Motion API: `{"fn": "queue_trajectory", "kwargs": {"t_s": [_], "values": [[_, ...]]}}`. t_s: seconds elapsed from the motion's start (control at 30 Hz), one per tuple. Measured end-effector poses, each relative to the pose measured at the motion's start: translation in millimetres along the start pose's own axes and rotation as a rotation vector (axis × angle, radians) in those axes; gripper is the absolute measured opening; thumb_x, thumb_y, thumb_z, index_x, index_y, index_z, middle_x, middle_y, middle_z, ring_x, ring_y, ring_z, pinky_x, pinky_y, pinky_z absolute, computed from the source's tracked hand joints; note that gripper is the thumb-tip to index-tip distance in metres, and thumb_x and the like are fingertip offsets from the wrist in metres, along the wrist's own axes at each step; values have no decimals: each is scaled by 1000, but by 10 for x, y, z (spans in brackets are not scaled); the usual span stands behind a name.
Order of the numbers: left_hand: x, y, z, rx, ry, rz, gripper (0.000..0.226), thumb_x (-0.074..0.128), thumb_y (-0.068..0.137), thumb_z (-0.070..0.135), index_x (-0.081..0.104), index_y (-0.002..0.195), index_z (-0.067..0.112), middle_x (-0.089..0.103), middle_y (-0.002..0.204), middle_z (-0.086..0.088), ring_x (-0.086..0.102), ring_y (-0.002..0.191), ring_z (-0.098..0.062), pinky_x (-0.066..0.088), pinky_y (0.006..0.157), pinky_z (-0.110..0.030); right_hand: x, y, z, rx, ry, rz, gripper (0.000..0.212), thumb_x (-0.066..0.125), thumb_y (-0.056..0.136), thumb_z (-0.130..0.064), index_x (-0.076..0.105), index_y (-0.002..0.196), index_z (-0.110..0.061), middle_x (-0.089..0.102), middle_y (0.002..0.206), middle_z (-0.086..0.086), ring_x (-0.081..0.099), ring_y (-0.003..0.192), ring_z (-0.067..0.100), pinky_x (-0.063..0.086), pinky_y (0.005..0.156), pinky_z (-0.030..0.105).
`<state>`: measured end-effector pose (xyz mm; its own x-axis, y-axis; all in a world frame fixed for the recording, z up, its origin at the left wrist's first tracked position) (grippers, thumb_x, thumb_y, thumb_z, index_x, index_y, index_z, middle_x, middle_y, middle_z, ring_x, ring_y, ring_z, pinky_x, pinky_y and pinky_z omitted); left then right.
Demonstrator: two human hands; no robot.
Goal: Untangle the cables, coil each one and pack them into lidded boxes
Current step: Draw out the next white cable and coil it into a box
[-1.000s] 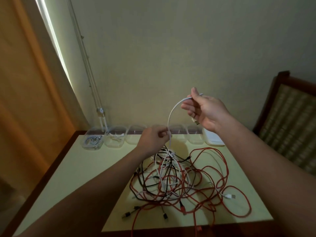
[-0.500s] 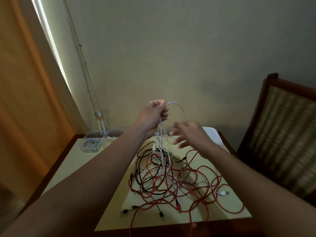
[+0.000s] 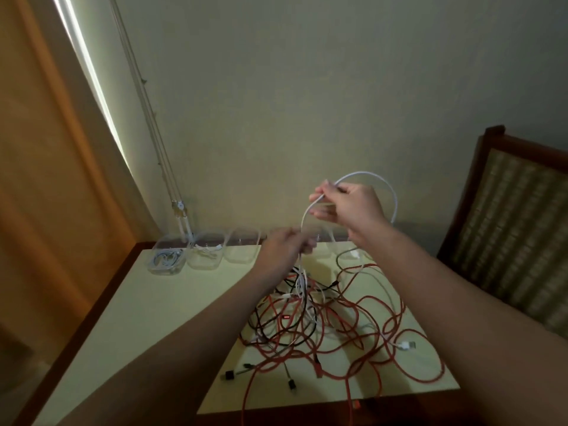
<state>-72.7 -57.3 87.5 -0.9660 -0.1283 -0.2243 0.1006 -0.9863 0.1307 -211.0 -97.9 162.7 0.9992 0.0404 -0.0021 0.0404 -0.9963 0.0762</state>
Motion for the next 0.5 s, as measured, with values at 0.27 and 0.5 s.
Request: {"fn": "queue_trajectory", "kwargs": {"t_s": [0.27, 0.5], "values": [[-166, 81, -307, 106, 471, 0, 20, 66, 95, 30, 78, 84, 19, 76, 83, 6, 67, 76, -2, 50, 69, -18, -296, 41, -227, 39, 285, 164, 25, 61, 101, -25, 66, 94, -1, 74, 90, 11, 76, 73, 24, 63, 68, 30], [-288, 381, 383, 306, 500, 168, 11, 70, 90, 23, 80, 87, 20, 75, 73, 4, 67, 68, -7, 49, 67, -24, 112, -171, 356, 20, -280, -153, 41, 66, 92, -54, 73, 97, -14, 75, 96, 4, 72, 77, 21, 64, 75, 42]]}}
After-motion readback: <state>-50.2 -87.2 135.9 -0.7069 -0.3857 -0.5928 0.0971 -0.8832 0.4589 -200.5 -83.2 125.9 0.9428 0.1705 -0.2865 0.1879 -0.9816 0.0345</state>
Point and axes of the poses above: each hand's wrist, its own y-axis towards the middle knuckle, its own x-axis out of the palm, z = x × y, the point moved 5 cm from there along y, towards the middle knuckle
